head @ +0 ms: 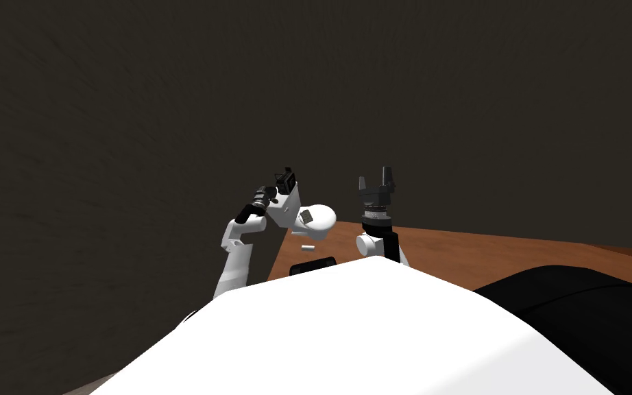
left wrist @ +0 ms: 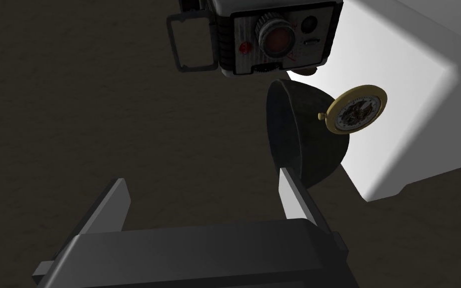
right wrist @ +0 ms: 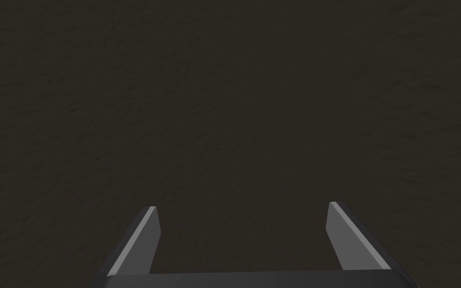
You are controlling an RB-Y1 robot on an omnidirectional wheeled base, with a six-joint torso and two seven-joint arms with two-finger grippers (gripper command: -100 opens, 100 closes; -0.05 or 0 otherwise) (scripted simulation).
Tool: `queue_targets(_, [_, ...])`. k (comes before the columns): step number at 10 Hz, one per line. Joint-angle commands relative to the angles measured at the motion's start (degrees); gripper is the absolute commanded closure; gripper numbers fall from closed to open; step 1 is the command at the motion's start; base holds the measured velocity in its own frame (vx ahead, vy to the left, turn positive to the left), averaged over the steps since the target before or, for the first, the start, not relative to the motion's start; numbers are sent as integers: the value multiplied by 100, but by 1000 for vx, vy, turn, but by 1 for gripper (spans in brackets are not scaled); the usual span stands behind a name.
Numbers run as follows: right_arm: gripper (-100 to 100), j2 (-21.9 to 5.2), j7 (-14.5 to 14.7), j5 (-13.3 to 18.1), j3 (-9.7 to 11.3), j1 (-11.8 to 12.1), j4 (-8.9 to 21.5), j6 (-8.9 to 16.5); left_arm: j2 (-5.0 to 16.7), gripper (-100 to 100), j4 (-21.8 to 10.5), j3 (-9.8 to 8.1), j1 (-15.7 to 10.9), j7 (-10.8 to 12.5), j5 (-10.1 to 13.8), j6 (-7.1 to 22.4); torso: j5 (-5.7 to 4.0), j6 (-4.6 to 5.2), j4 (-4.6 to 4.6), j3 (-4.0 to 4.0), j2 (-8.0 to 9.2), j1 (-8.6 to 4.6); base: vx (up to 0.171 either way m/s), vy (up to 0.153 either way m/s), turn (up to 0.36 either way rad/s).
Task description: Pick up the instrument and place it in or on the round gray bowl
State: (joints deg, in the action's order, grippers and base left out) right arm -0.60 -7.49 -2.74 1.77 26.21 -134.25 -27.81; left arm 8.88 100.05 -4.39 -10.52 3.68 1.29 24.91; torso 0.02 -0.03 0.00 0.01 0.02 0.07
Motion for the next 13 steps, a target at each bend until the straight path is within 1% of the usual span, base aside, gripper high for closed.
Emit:
queue_targets(1, [0, 0, 0, 0, 0, 0, 0, 0, -33, -100, -86, -3, -67, -13, -24, 172, 0, 0, 0, 0, 0, 0, -6, 6, 4])
queue_targets(2, [0, 0, 0, 0, 0, 0, 0, 0, -5, -100, -347, -45, -328, -54, 21, 396, -1, 0, 0, -1, -1, -3, -6, 9, -81])
queue_targets(3, [0, 0, 0, 0, 0, 0, 0, 0, -5, -100, -357, -45, -355, -54, 21, 539, -1, 3, 0, -2, -3, -4, -5, 14, -46])
queue_targets(4, [0, 0, 0, 0, 0, 0, 0, 0, -5, -100, -357, -45, -355, -54, 21, 570, -1, 0, -1, -2, -3, -2, -2, 8, 9])
queue_targets(5, [0, 0, 0, 0, 0, 0, 0, 0, 23, -100, -635, -85, -632, -97, 63, 783, -1, -1, -1, -2, -3, -3, -3, 11, -61])
queue_targets(6, [0, 0, 0, 0, 0, 0, 0, 0, 23, -100, -635, -85, -642, -97, 63, 927, -1, 2, 0, -2, -4, -3, -4, 14, -51])
queue_targets(7, [0, 0, 0, 0, 0, 0, 0, 0, 23, -100, -635, -85, -642, -97, 63, 970, -1, 0, -1, -2, -3, -2, -2, 8, 0])
queue_targets(8, [0, 0, 0, 0, 0, 0, 0, 0, 53, -100, -910, -125, -912, -144, 101, 1200, -1, -1, -1, -2, -3, -3, -1, 12, -72])
queue_targets(9, [0, 0, 0, 0, 0, 0, 0, 0, 53, -100, -920, -125, -925, -144, 101, 1351, -1, 2, -1, -2, -4, -2, 2, 16, -45])
queue_targets(10, [0, 0, 0, 0, 0, 0, 0, 0, 84, -100, -1173, -164, -1164, -193, 137, 1504, 0, -1, -1, -3, -5, -1, 7, 19, -70])
queue_targets(12, [0, 0, 0, 0, 0, 0, 0, 0, 84, -100, -1210, -164, -1204, -193, 137, 1768, 0, -1, -2, -4, -8, 0, 7, 13, -19])
queue_targets(13, [0, 0, 0, 0, 0, 0, 0, 0, 117, -100, -1482, -202, -1474, -245, 169, 1967, 0, -2, -2, -4, -6, -2, 9, 14, -74])
